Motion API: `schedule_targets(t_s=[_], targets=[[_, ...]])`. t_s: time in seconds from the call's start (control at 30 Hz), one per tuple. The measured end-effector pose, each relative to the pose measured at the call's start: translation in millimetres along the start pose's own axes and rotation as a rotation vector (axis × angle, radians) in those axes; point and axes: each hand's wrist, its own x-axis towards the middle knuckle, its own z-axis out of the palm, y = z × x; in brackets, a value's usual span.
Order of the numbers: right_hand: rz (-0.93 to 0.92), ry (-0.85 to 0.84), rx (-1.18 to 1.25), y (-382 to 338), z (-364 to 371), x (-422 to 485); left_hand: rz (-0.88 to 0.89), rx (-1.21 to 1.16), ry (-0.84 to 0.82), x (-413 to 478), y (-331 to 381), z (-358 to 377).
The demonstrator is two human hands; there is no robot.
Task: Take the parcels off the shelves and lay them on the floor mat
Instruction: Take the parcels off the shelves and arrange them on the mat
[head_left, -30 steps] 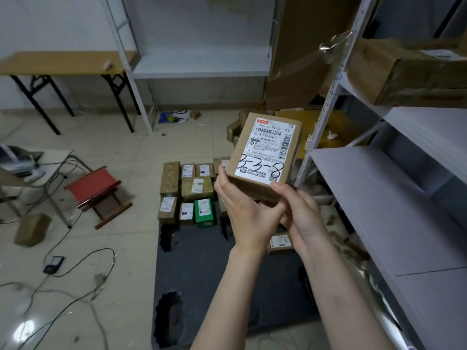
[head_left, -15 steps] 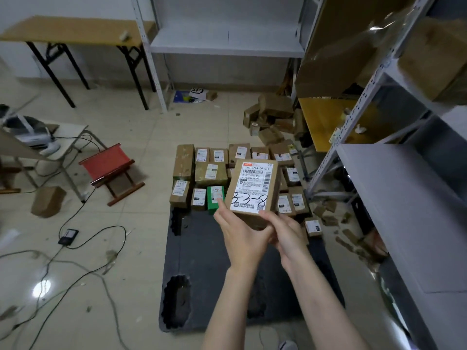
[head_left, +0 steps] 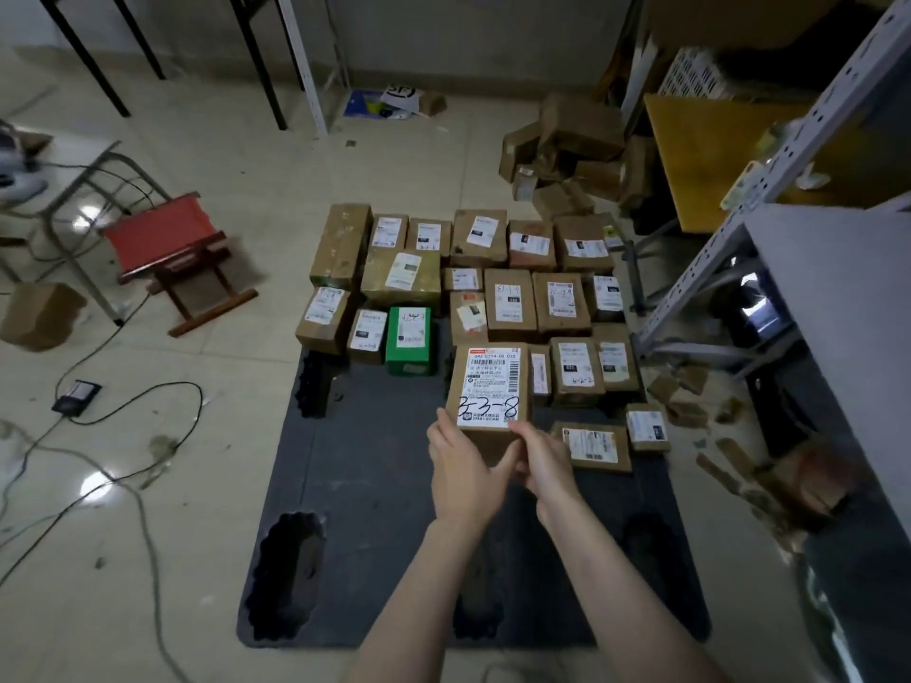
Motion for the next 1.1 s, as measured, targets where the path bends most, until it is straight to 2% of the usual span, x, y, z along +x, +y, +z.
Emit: schedule_targets(t_s=[0.3, 0.47, 0.6, 0.73, 0.93, 1.1], targets=[[-0.028, -0.097, -0.134, 151.4, -13.1, 221.0, 0.079, 0.083, -0.061, 118.3, -164.2, 148.7], [-0.091, -0.15, -0.259, 199.1, 2.9, 321.0, 0.127, 0.164, 0.051, 190.0, -224.8, 201.2], [-0.171, -0.085, -0.41, 219.6, 8.5, 377.0, 0.135, 0.271, -0.011, 234.1, -256.3, 228.2], [-0.229, -0.06, -0.623, 216.4, 7.1, 395.6, 0.146, 0.436, -0.199, 261.5, -257.7, 237.9], [-0.365, 0.014, -0.91, 212.2, 6.4, 376.7, 0.051, 0.481, -0.212, 260.6, -248.9, 243.1], [-0.488, 0.066, -1.118, 233.7, -3.9, 366.3, 0.171, 0.56, -0.197, 265.6, -262.7, 241.1]])
